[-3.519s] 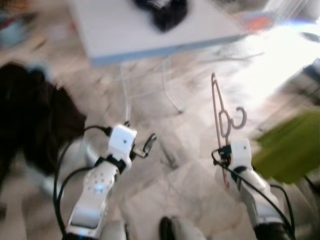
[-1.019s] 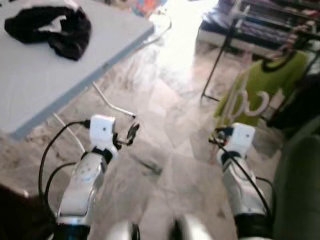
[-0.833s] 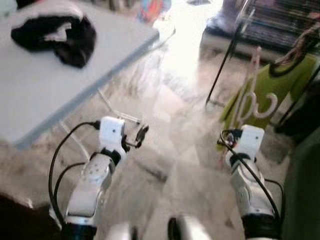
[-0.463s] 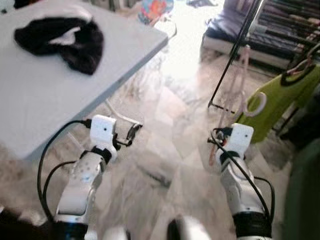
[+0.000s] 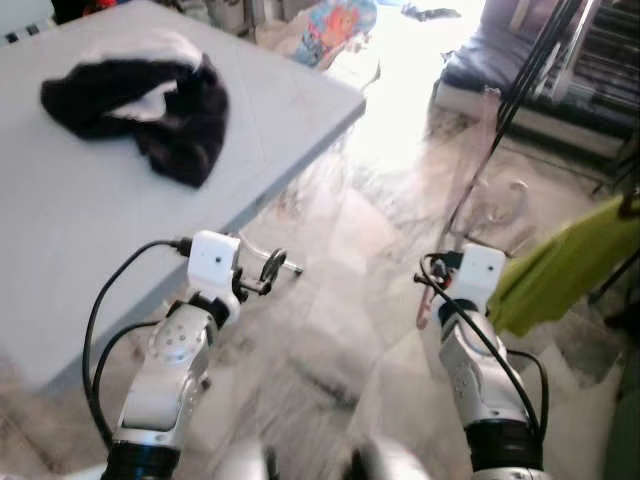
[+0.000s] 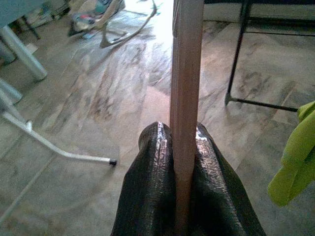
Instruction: Hang hanger
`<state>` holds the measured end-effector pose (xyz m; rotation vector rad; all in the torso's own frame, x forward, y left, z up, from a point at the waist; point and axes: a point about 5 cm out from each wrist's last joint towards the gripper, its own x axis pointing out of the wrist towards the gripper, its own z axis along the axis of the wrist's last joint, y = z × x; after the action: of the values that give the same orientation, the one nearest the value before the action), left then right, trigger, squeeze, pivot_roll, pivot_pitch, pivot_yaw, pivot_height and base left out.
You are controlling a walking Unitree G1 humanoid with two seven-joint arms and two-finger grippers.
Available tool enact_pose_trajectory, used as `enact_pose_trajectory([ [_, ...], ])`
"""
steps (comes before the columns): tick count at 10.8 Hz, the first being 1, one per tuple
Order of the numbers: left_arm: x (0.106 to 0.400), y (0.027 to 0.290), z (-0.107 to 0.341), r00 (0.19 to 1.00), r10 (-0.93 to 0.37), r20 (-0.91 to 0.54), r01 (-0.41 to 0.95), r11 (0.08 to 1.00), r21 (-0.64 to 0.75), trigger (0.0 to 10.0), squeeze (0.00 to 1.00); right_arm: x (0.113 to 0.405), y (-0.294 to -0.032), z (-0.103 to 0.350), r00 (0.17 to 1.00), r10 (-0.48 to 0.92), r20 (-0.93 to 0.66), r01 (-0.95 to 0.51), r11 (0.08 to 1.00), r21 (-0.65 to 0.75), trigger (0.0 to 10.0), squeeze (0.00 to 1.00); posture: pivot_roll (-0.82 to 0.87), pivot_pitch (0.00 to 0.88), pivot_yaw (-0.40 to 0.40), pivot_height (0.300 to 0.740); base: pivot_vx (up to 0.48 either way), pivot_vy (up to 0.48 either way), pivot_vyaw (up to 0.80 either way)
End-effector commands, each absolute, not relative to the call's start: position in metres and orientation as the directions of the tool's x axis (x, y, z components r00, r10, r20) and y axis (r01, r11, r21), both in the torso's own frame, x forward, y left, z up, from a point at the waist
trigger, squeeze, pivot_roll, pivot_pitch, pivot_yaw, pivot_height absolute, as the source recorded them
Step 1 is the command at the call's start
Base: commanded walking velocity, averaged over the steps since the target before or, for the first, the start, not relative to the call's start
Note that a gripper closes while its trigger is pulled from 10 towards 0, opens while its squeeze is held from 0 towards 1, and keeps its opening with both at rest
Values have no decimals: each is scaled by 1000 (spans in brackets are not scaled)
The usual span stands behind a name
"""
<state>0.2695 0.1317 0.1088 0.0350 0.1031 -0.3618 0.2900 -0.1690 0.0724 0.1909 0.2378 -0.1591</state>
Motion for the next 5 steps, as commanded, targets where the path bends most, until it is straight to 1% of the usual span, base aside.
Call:
enact_pose_trajectory([
  [1,269,121,111,916,-390,-95,392,920,7,10000,0,288,-181,70,947,-180,-264,225,963,150,10000,0,-33,109,-30,740,480,0,-800],
  [5,268,118,110,903,-417,-103,420,908,4,10000,0,290,-181,70,946,-185,-267,229,962,146,10000,0,-32,103,-32,740,480,0,-800],
])
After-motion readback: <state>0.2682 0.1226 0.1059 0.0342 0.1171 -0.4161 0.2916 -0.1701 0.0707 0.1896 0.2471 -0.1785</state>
